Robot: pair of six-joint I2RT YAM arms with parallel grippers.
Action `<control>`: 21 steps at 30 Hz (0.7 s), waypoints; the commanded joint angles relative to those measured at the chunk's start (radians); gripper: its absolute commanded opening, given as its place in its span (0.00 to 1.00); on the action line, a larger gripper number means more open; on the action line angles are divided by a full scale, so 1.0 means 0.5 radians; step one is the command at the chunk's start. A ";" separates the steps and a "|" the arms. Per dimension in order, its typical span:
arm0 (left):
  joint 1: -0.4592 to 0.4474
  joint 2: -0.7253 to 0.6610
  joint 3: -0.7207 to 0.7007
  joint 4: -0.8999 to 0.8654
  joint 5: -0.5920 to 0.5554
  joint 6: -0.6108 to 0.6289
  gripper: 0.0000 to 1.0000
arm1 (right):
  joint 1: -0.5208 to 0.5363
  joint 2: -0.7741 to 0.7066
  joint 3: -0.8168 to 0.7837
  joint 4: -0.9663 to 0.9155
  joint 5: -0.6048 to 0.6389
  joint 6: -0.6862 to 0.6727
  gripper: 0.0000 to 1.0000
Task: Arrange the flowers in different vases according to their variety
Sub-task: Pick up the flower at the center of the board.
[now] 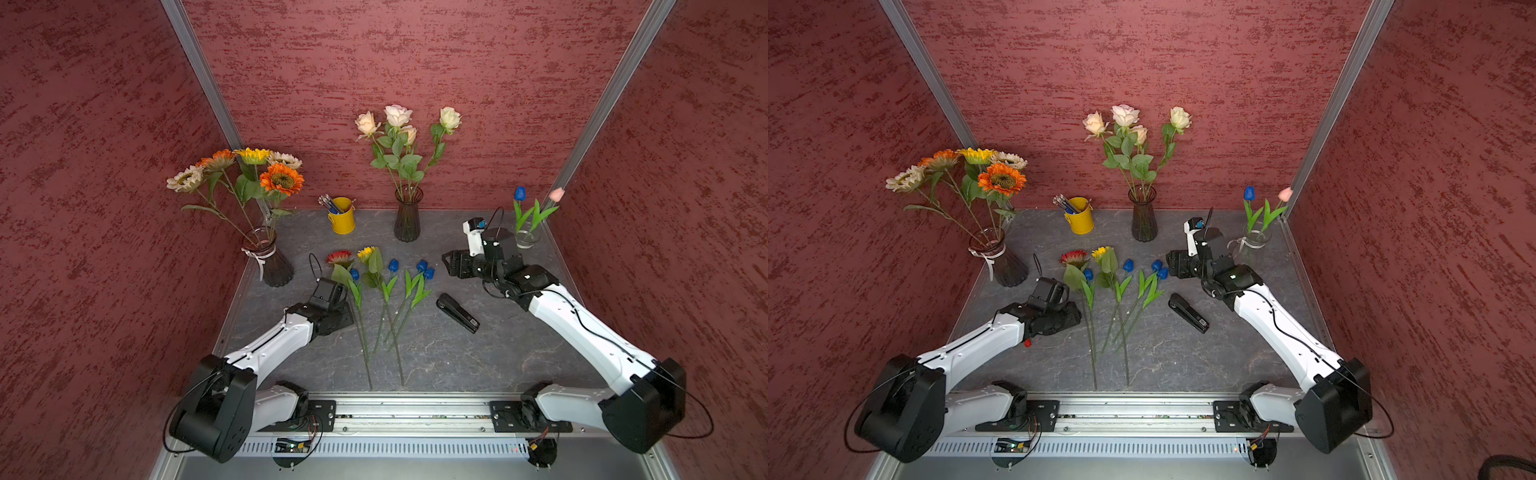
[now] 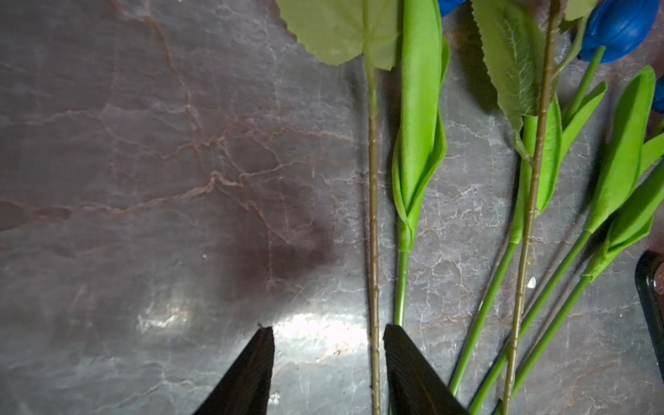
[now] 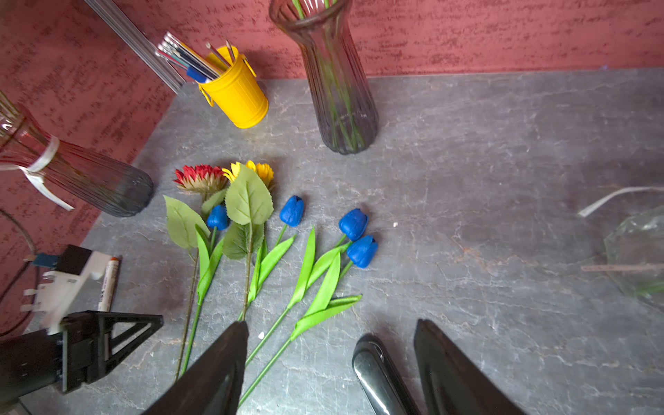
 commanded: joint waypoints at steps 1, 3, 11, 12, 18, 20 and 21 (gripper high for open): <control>-0.015 0.107 0.031 0.185 -0.014 -0.007 0.50 | 0.004 -0.052 0.024 0.076 0.061 -0.005 0.78; -0.023 0.175 0.025 0.241 -0.012 -0.009 0.47 | 0.004 -0.068 -0.009 0.123 0.043 0.002 0.78; -0.022 0.296 0.026 0.329 -0.029 -0.041 0.43 | 0.003 -0.036 0.002 0.146 0.001 0.020 0.77; -0.028 0.325 0.057 0.283 -0.052 -0.033 0.42 | 0.003 -0.038 0.003 0.143 0.002 0.017 0.77; -0.105 0.519 0.294 -0.123 -0.305 0.094 0.34 | 0.005 -0.071 0.016 0.098 0.035 -0.001 0.77; -0.112 0.545 0.312 -0.159 -0.339 0.114 0.27 | 0.005 -0.086 0.009 0.093 0.038 0.001 0.77; -0.112 0.553 0.312 -0.159 -0.340 0.119 0.25 | 0.003 -0.092 0.005 0.094 0.039 0.004 0.77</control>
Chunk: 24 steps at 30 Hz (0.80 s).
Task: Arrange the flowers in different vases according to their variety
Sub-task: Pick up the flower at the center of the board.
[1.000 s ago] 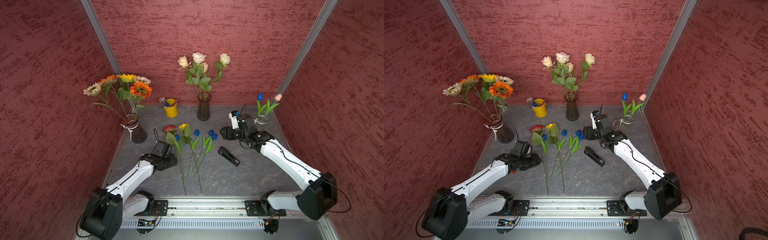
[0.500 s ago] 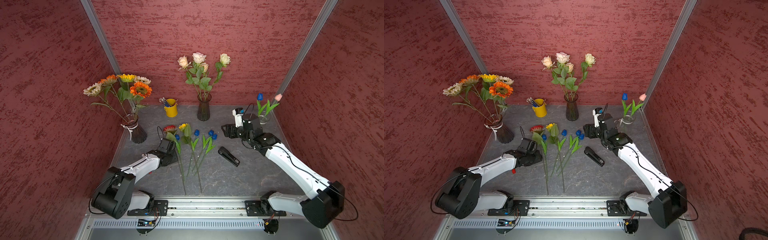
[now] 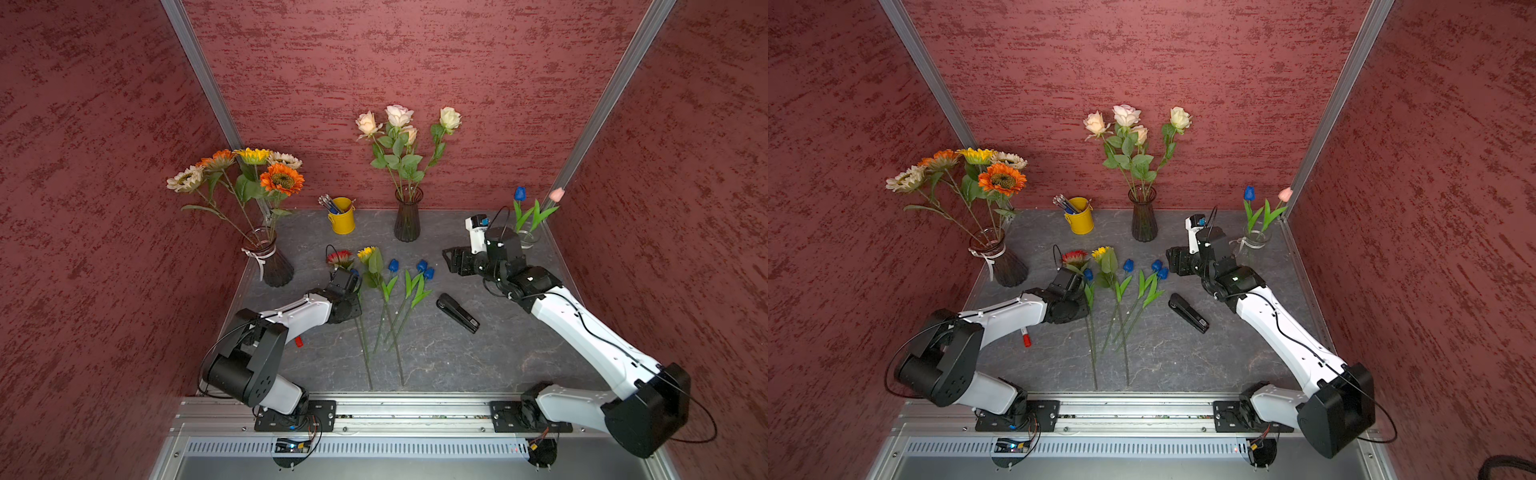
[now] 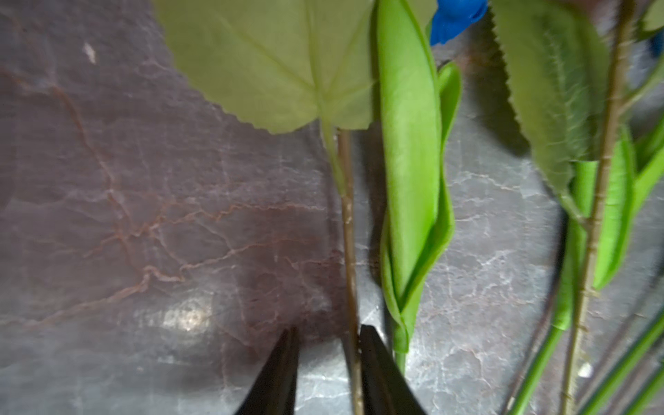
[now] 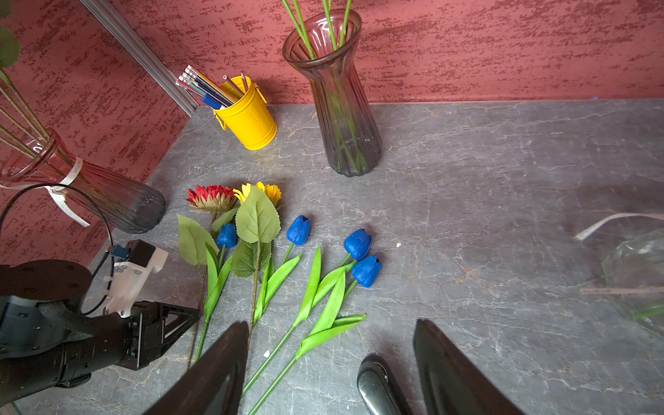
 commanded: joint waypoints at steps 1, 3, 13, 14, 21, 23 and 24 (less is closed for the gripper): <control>-0.008 0.044 0.021 -0.182 -0.114 0.068 0.23 | 0.005 -0.063 0.014 0.002 0.037 0.003 0.77; -0.011 0.066 0.031 -0.183 -0.105 0.073 0.20 | 0.004 -0.065 0.015 -0.005 0.039 0.003 0.77; -0.057 0.040 0.228 -0.286 -0.136 0.128 0.00 | 0.004 -0.048 0.035 -0.026 0.016 0.004 0.77; -0.070 0.008 0.251 -0.320 -0.176 0.138 0.00 | 0.003 -0.051 0.034 -0.028 0.015 0.006 0.77; -0.289 -0.447 0.453 -0.702 -0.594 0.172 0.00 | 0.005 -0.080 0.003 -0.022 0.024 0.011 0.77; -0.394 -0.588 0.515 -0.789 -0.733 0.187 0.00 | 0.005 -0.074 -0.013 -0.003 0.021 0.018 0.77; -0.423 -0.655 0.552 -0.833 -0.765 0.188 0.00 | 0.005 -0.067 -0.016 0.005 0.015 0.023 0.77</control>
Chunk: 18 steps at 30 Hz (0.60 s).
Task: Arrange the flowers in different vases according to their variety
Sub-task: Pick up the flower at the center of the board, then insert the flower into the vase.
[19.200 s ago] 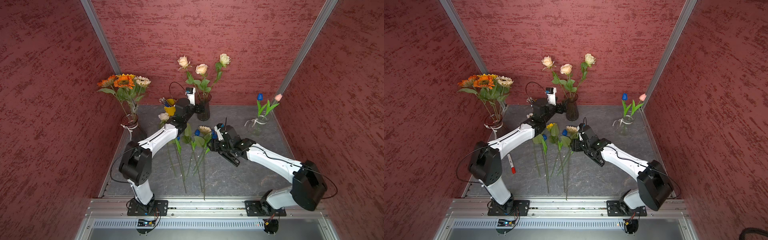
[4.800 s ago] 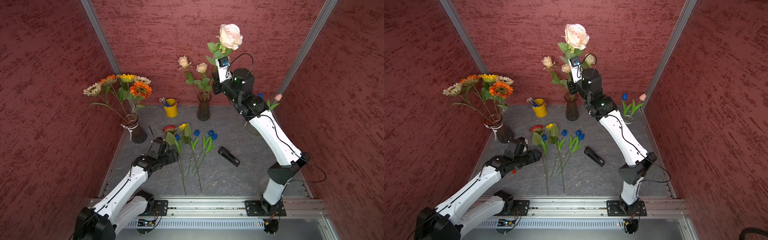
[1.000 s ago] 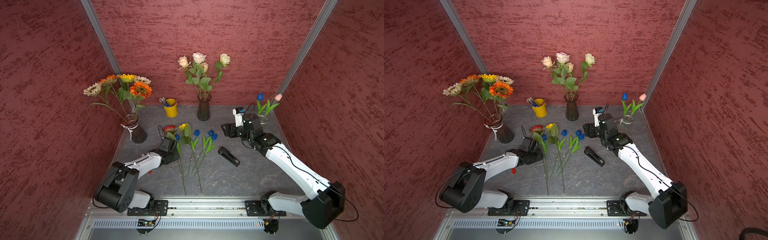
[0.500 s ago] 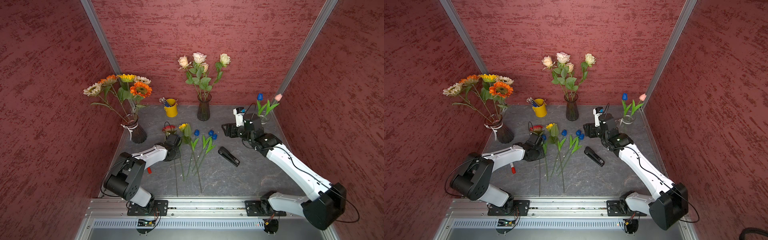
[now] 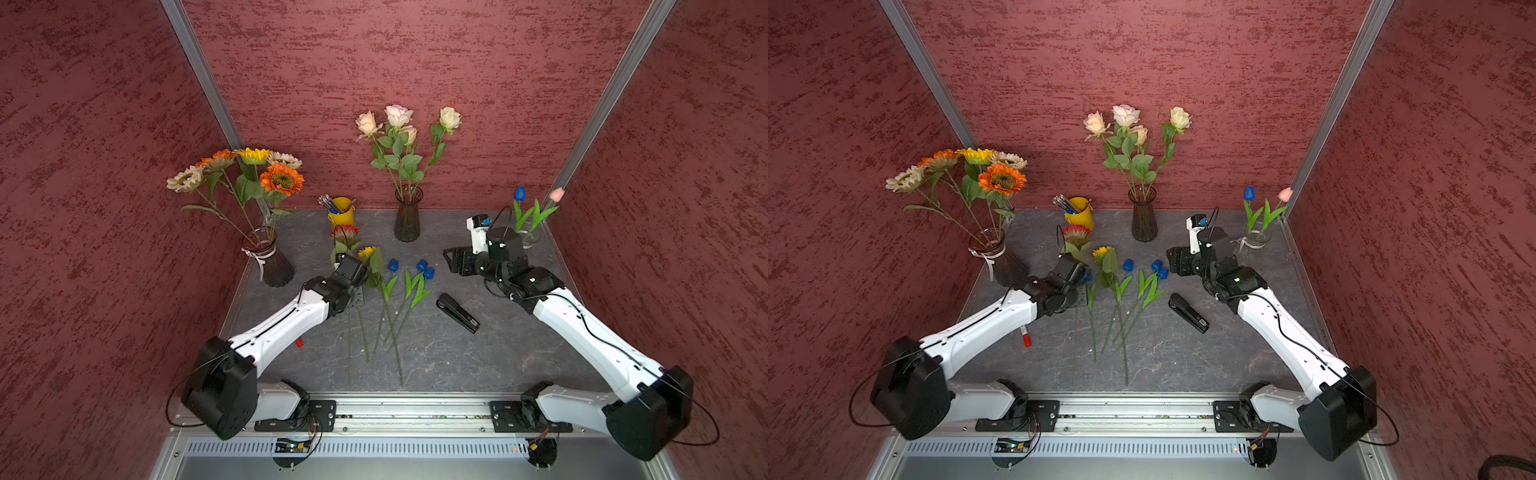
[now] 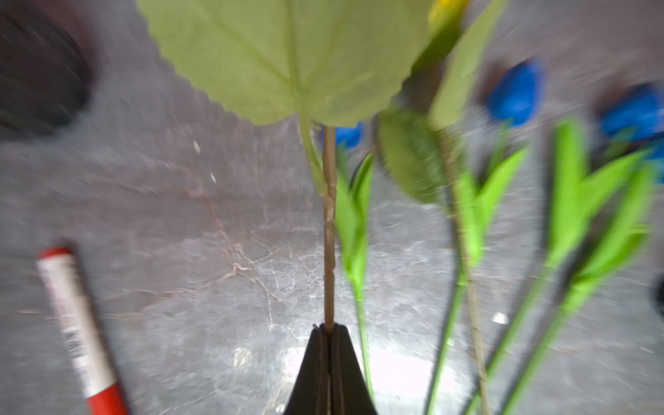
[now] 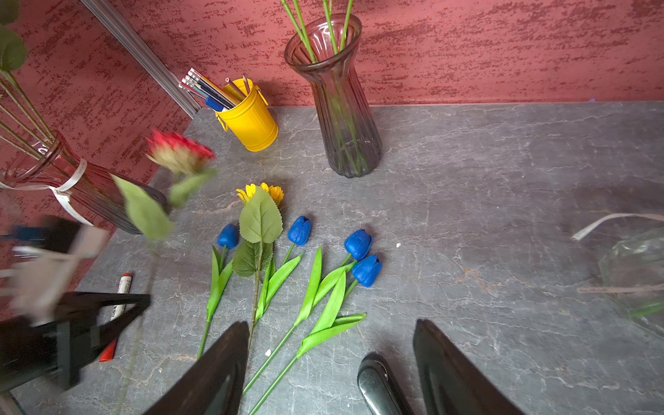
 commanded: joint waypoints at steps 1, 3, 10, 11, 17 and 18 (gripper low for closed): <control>-0.112 -0.200 0.132 -0.256 -0.297 0.046 0.00 | 0.003 -0.031 -0.018 0.030 0.006 0.025 0.77; -0.162 -0.308 0.210 -0.338 -0.373 0.076 0.00 | 0.005 -0.014 -0.012 0.045 -0.007 0.035 0.77; -0.178 -0.558 0.509 -0.179 -0.545 0.529 0.00 | 0.005 0.019 0.032 0.076 -0.013 0.039 0.77; -0.142 -0.549 0.607 -0.155 -0.582 0.651 0.00 | 0.003 0.022 0.043 0.075 -0.013 0.038 0.77; 0.442 -0.442 1.152 -0.028 -0.193 1.135 0.00 | 0.004 0.008 0.053 0.088 0.010 0.032 0.77; 0.519 -0.428 1.211 0.009 -0.149 1.192 0.00 | 0.004 0.006 0.047 0.090 0.015 0.031 0.77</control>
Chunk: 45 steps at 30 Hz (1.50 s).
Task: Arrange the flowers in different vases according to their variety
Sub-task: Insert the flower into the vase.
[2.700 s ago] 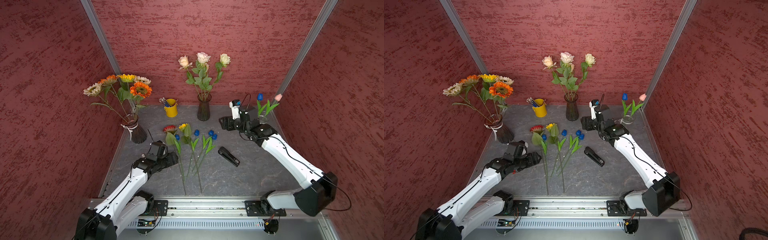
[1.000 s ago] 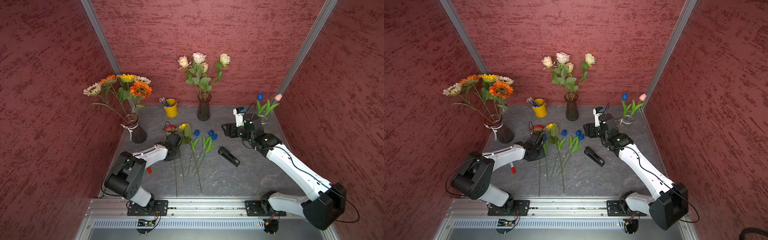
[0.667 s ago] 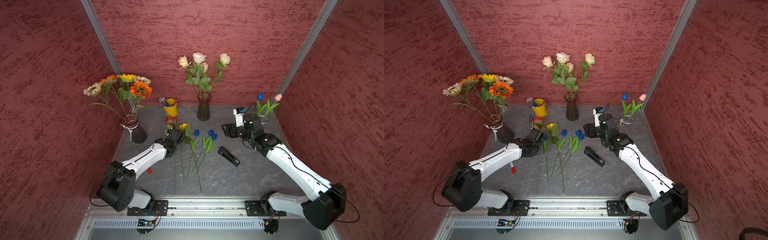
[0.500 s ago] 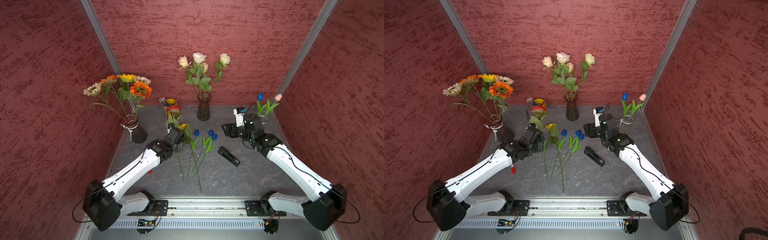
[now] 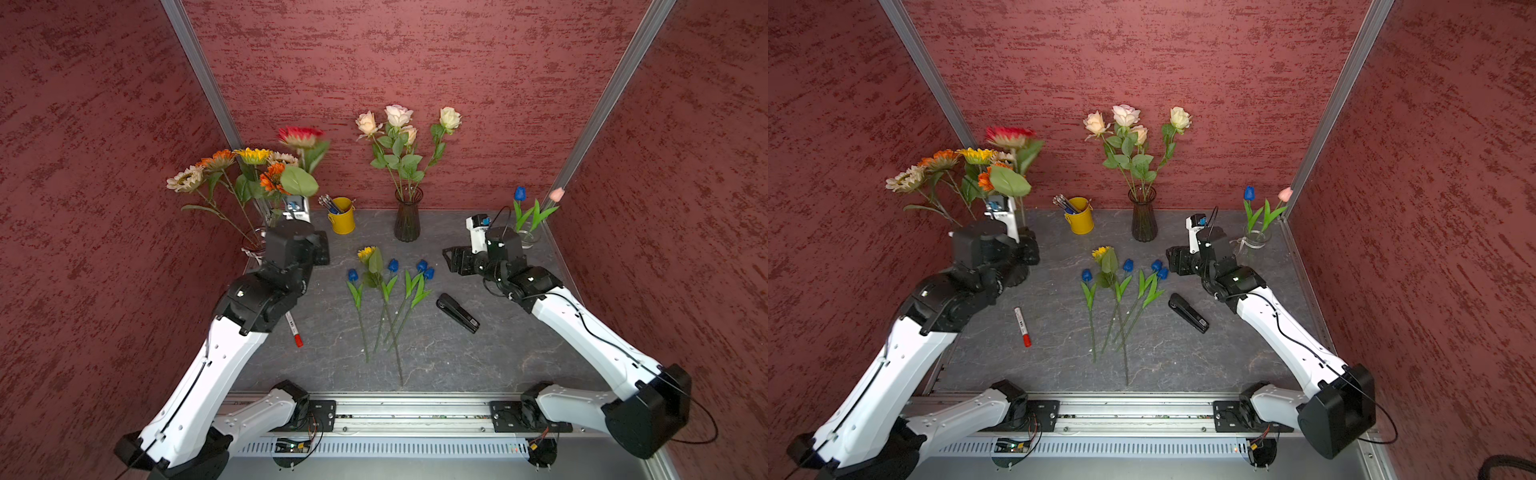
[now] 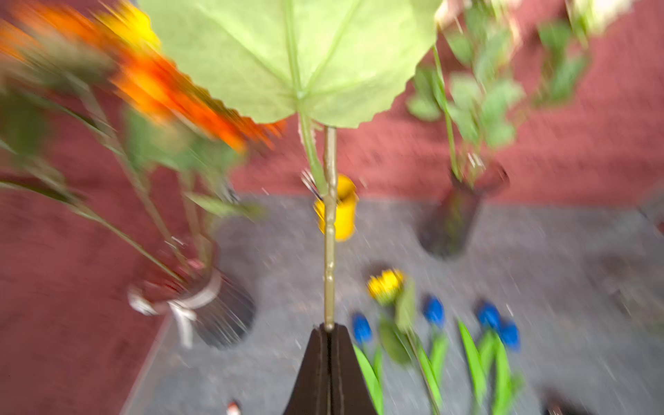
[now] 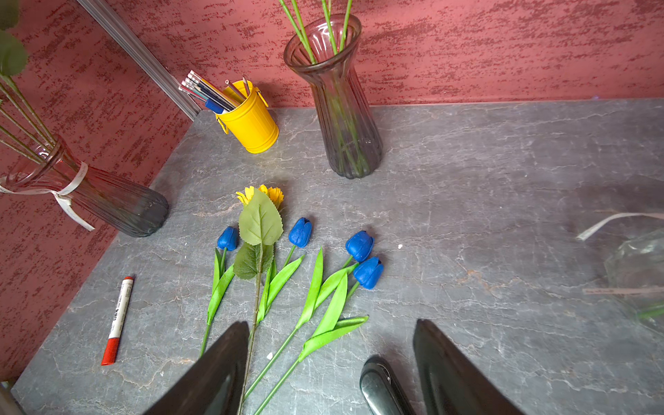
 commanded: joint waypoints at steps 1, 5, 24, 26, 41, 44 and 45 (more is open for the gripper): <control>0.242 0.039 0.212 0.171 0.210 0.384 0.00 | 0.004 -0.020 0.044 0.067 0.022 0.009 0.77; 0.504 0.149 0.448 0.232 0.363 0.510 0.00 | 0.003 -0.016 0.039 0.069 0.037 -0.009 0.77; 1.742 0.235 -0.239 1.817 1.500 -0.190 0.00 | 0.004 0.141 0.127 0.156 0.086 -0.002 0.76; 1.830 0.287 -0.267 1.934 1.623 -0.350 0.00 | 0.004 0.157 0.119 0.171 0.093 0.006 0.76; 1.952 0.454 -0.402 2.251 1.892 -0.673 0.00 | 0.001 0.257 0.056 0.346 0.047 0.012 0.76; 1.948 0.462 -0.435 2.335 1.905 -0.648 0.00 | -0.011 0.282 0.065 0.352 0.019 -0.006 0.77; 1.942 0.458 -0.454 2.365 1.895 -0.624 0.00 | -0.013 0.289 0.066 0.350 0.012 -0.012 0.77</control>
